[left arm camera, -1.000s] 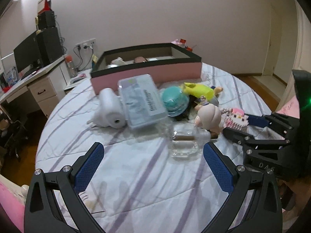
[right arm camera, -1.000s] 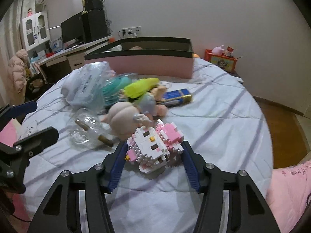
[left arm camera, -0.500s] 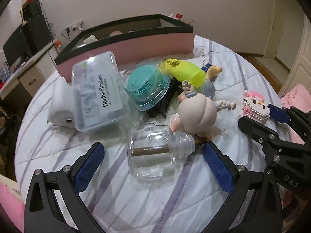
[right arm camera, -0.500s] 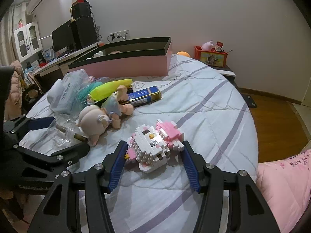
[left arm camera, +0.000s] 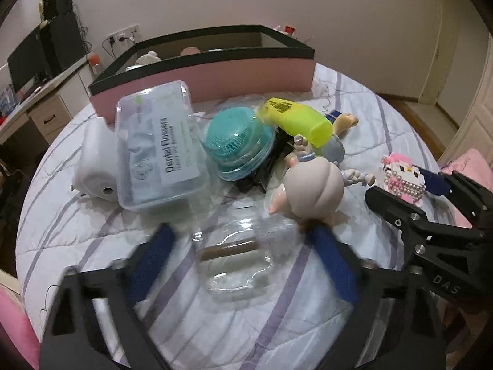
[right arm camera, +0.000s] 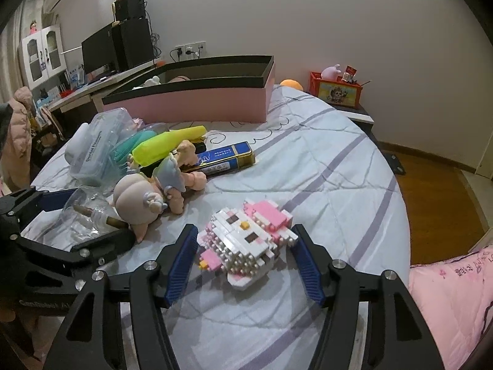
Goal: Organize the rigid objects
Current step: 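Grasp the glass bottle with left tool while right tool grasps the Hello Kitty block figure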
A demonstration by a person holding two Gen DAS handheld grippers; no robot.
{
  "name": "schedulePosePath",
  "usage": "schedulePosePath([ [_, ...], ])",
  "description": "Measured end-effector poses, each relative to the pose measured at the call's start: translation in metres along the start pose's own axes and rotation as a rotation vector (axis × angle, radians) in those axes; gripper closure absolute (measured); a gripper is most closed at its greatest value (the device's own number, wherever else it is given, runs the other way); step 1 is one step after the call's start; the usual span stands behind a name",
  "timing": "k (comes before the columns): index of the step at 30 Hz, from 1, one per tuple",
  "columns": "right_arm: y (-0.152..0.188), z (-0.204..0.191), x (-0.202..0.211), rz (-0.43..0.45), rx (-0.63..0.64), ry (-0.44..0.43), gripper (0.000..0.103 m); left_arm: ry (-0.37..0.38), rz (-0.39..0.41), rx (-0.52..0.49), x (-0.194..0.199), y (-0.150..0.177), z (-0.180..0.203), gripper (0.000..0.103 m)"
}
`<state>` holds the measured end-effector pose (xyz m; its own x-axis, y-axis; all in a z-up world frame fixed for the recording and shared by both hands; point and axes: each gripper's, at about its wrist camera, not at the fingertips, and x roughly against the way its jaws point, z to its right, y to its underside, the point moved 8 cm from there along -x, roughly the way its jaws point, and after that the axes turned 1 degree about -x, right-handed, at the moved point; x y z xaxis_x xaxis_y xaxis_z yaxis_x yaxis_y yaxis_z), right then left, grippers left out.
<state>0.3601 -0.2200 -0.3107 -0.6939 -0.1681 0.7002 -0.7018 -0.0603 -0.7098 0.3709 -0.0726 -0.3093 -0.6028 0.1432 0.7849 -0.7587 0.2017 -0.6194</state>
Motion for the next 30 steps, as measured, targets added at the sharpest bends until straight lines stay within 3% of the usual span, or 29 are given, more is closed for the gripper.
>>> schedulePosePath([
  [3, 0.000, 0.000, 0.001, 0.001, 0.001, -0.010, 0.041, -0.035, 0.003, 0.015, 0.004, 0.004, -0.014, 0.026],
  [13, -0.003, -0.012, 0.009, 0.026, -0.003, -0.056, 0.043, 0.006, 0.029, 0.078, 0.027, 0.022, -0.051, 0.026],
  [27, -0.013, -0.020, 0.026, 0.065, -0.003, -0.041, 0.043, 0.040, 0.111, 0.089, 0.049, 0.012, -0.058, 0.026],
  [28, -0.015, -0.020, 0.029, 0.072, -0.002, -0.037, 0.043, 0.042, 0.116, 0.088, 0.051, 0.011, -0.058, 0.029],
  [29, -0.017, -0.020, 0.034, 0.086, -0.002, -0.032, 0.043, 0.044, 0.124, 0.087, 0.054, 0.009, -0.058, 0.042],
  [30, -0.020, -0.021, 0.038, 0.094, 0.000, -0.031, 0.043, 0.050, 0.128, 0.088, 0.056, 0.008, -0.058, 0.044],
])
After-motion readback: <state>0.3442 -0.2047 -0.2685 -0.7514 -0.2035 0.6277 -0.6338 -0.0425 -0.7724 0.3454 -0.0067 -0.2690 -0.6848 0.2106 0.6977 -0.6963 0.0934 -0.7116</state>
